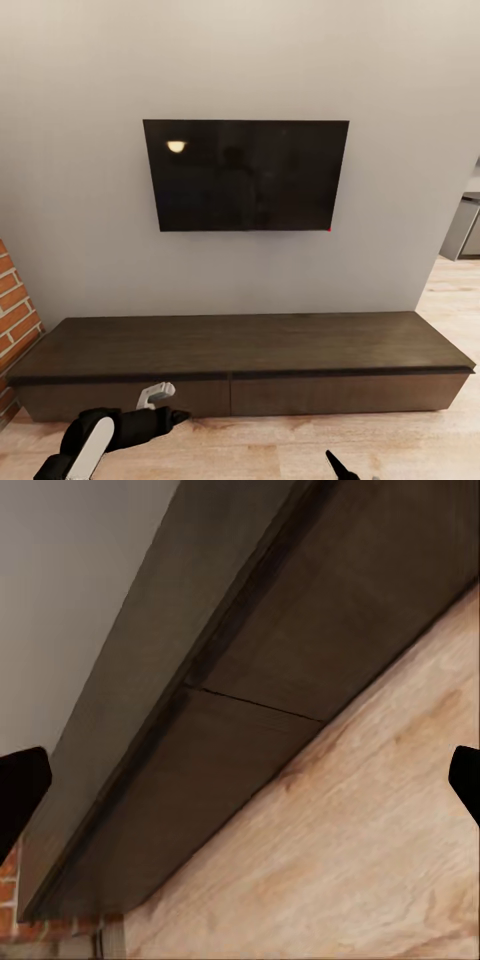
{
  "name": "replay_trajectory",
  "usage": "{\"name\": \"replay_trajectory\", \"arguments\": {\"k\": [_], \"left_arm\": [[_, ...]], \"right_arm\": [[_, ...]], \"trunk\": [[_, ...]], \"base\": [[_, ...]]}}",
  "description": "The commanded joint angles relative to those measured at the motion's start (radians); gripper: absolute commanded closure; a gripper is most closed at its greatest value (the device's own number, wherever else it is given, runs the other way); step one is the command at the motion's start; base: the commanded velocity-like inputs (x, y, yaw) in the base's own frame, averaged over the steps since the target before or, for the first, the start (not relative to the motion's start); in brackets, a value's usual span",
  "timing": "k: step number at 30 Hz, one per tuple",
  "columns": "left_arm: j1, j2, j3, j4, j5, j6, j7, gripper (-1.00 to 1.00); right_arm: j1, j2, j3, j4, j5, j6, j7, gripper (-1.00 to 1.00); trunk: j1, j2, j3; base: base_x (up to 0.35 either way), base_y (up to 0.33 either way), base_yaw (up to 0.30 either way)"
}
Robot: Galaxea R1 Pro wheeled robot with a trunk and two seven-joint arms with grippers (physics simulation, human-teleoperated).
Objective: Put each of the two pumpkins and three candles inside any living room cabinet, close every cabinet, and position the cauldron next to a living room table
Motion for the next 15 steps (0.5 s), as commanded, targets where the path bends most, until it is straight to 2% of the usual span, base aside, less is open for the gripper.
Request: {"name": "replay_trajectory", "arguments": {"k": [1, 4, 5, 7, 10, 15], "left_arm": [[-0.003, 0.021, -0.001, -0.001, 0.042, 0.003, 0.000, -1.00], [-0.013, 0.083, -0.001, 0.004, 0.159, 0.002, 0.000, -1.00], [-0.015, 0.092, -0.001, 0.005, 0.176, 0.002, 0.000, -1.00], [-0.019, 0.115, -0.001, 0.009, 0.236, 0.002, 0.000, -1.00], [-0.022, 0.126, -0.001, 0.011, 0.272, 0.003, 0.000, -1.00], [-0.024, 0.129, -0.004, 0.014, 0.295, 0.004, 0.000, -1.00]], "right_arm": [[-0.013, -0.003, 0.000, 0.000, -0.027, -0.003, 0.011, -1.00], [-0.040, -0.005, -0.001, 0.006, -0.055, -0.014, 0.018, -1.00], [-0.042, -0.004, -0.001, 0.006, -0.058, -0.015, 0.019, -1.00], [-0.048, -0.004, -0.001, 0.003, -0.072, -0.017, 0.029, -1.00], [-0.061, -0.004, -0.001, -0.001, -0.099, -0.018, 0.045, -1.00], [-0.128, -0.003, 0.001, 0.010, -0.108, -0.061, 0.040, -1.00]], "trunk": [[0.004, -0.008, -0.004], [0.015, -0.029, -0.014], [0.019, -0.036, -0.017], [0.027, -0.050, -0.023], [0.038, -0.071, -0.033], [0.058, -0.106, -0.048]], "base": [[0.000, 0.000, 0.000], [0.000, 0.000, 0.000], [0.000, 0.000, 0.000], [0.000, 0.000, 0.000], [0.000, 0.000, 0.000], [0.000, 0.000, 0.000]]}}
